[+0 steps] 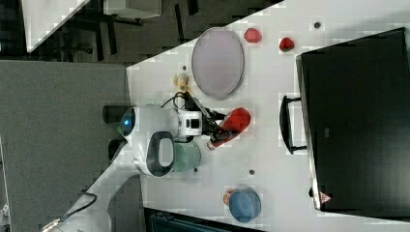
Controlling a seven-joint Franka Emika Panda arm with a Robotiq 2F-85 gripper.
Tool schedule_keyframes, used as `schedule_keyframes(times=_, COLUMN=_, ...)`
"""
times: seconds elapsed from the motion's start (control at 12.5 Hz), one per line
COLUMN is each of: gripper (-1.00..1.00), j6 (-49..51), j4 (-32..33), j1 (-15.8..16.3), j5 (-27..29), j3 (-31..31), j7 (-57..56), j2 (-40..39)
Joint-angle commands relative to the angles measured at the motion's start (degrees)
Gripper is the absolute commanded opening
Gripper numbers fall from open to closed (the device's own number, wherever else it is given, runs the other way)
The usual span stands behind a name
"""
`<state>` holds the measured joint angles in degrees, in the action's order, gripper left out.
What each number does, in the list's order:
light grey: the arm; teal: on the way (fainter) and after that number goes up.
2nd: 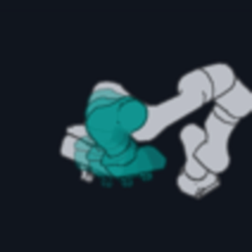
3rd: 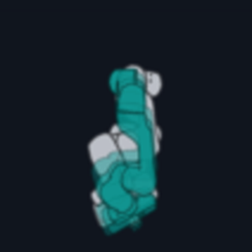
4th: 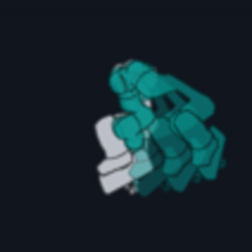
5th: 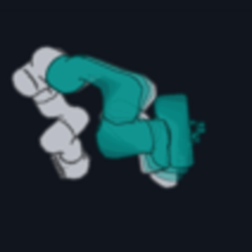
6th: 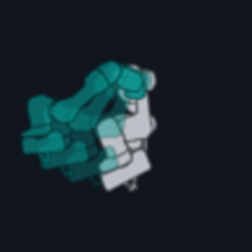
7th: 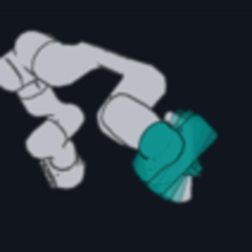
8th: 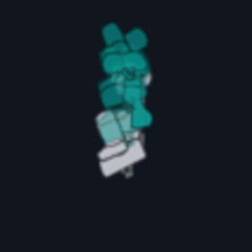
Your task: Pick Ketchup from oven and place it on table.
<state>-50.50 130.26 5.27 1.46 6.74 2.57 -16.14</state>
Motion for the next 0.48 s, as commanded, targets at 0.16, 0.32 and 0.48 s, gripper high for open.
schedule_keyframes(times=0.16, gripper=1.0, j6=-2.9, j4=-1.1, j1=0.0, j5=-0.1, j3=1.1, j7=0.0, j2=-1.3)
schedule_keyframes(times=0.32, gripper=1.0, j6=-2.2, j4=-3.4, j1=0.0, j5=0.3, j3=1.3, j7=1.9, j2=-0.1)
schedule_keyframes(times=0.48, gripper=1.0, j6=0.1, j4=-6.1, j1=-0.1, j5=0.3, j3=1.6, j7=3.5, j2=2.1)
